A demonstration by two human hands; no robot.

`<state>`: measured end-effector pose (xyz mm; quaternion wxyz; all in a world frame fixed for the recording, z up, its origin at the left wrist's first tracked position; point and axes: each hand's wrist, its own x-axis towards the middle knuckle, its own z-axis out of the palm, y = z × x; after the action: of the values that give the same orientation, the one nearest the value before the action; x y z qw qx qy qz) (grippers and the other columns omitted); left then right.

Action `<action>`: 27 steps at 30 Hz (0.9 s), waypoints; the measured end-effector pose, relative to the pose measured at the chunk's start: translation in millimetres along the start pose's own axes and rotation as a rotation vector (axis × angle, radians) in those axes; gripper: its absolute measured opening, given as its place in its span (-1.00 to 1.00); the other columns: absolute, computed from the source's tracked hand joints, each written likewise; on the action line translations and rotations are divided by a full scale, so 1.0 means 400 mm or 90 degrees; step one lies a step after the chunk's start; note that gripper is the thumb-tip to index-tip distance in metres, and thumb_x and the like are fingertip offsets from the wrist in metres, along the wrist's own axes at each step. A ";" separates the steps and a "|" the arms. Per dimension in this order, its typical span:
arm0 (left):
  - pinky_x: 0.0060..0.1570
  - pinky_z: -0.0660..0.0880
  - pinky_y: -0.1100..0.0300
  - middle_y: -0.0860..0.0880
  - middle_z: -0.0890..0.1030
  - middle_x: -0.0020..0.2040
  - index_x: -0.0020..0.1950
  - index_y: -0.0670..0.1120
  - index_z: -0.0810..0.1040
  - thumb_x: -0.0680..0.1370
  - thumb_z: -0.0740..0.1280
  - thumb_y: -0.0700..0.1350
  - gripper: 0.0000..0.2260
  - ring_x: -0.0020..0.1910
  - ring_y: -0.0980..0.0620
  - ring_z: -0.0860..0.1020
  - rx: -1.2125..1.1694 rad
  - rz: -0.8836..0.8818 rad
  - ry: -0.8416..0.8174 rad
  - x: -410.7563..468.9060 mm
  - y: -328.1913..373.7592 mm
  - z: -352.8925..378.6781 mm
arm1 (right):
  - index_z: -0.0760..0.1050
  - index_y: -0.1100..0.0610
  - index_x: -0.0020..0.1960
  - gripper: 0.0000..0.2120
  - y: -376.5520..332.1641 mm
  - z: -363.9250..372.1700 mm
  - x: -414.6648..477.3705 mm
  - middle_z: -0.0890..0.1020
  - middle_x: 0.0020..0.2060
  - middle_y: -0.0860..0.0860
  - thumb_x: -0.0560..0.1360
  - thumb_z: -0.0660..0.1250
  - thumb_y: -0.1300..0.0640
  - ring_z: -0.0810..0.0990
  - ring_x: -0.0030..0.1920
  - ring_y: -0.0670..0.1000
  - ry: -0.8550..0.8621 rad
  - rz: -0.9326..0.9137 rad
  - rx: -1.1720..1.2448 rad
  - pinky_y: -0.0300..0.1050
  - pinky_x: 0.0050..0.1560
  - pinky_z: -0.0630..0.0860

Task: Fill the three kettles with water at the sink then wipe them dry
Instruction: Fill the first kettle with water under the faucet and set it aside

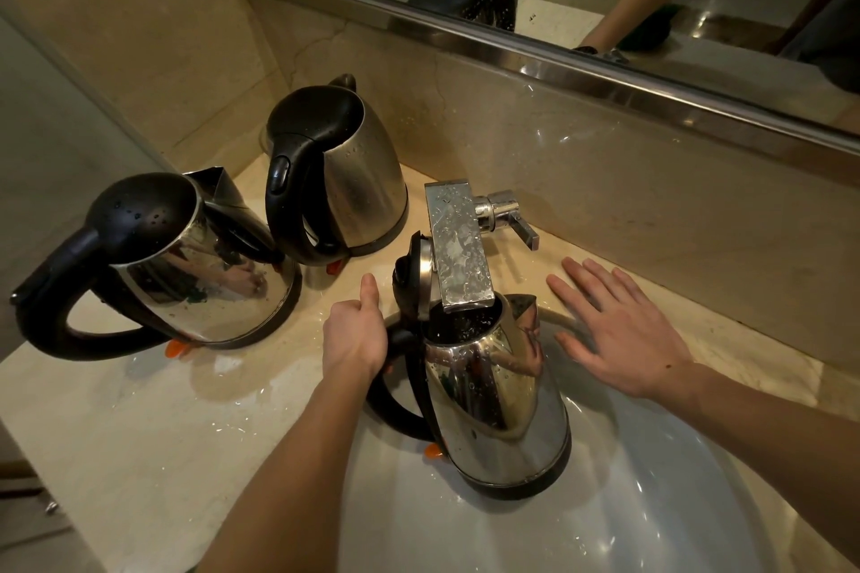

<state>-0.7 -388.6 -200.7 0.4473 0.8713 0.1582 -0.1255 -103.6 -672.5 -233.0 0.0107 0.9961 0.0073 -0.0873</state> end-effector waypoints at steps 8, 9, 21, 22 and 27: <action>-0.27 0.33 0.08 -0.11 0.38 -0.36 -0.31 -0.13 0.29 0.68 0.01 0.19 -0.49 -0.35 -0.04 0.39 0.005 -0.002 0.002 0.004 -0.004 0.002 | -0.02 -0.06 0.59 -0.33 0.002 0.003 0.000 0.09 0.58 0.04 0.56 -0.21 -0.33 0.03 0.57 0.06 0.000 0.000 -0.004 0.10 0.50 -0.01; -0.28 0.33 0.09 -0.11 0.38 -0.36 -0.31 -0.13 0.29 0.68 0.01 0.19 -0.49 -0.35 -0.03 0.38 0.006 -0.002 0.001 0.004 -0.004 0.002 | -0.04 -0.07 0.60 -0.32 0.002 0.004 0.000 0.07 0.58 0.03 0.56 -0.23 -0.34 0.02 0.57 0.06 0.000 -0.001 -0.003 0.10 0.50 -0.02; -0.30 0.29 0.09 -0.09 0.37 -0.37 -0.34 -0.13 0.28 0.68 0.01 0.18 -0.49 -0.36 -0.02 0.36 0.010 0.002 0.003 0.000 -0.002 0.000 | -0.05 -0.06 0.59 -0.31 0.000 0.003 0.000 0.03 0.58 0.03 0.55 -0.27 -0.35 -0.01 0.57 0.05 0.007 -0.006 0.010 0.09 0.50 -0.05; -0.30 0.30 0.09 -0.10 0.38 -0.37 -0.34 -0.13 0.29 0.68 0.01 0.18 -0.49 -0.36 -0.02 0.37 0.008 0.002 0.003 0.001 -0.002 0.000 | -0.05 -0.06 0.59 -0.31 0.000 0.003 0.001 0.04 0.58 0.03 0.55 -0.27 -0.35 -0.01 0.57 0.05 0.008 -0.006 0.011 0.09 0.50 -0.05; -0.30 0.32 0.12 -0.11 0.40 -0.36 -0.32 -0.14 0.31 0.68 0.01 0.18 -0.49 -0.35 -0.02 0.39 0.004 -0.002 0.000 0.003 -0.002 0.002 | -0.06 -0.07 0.59 -0.33 0.003 0.007 0.001 0.03 0.58 0.03 0.56 -0.19 -0.33 -0.02 0.57 0.05 0.007 -0.006 0.006 0.09 0.51 -0.06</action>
<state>0.0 -388.6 -202.2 0.4440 0.8726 0.1592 -0.1265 -103.8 -673.7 -235.6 0.0054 0.9966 0.0119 -0.0816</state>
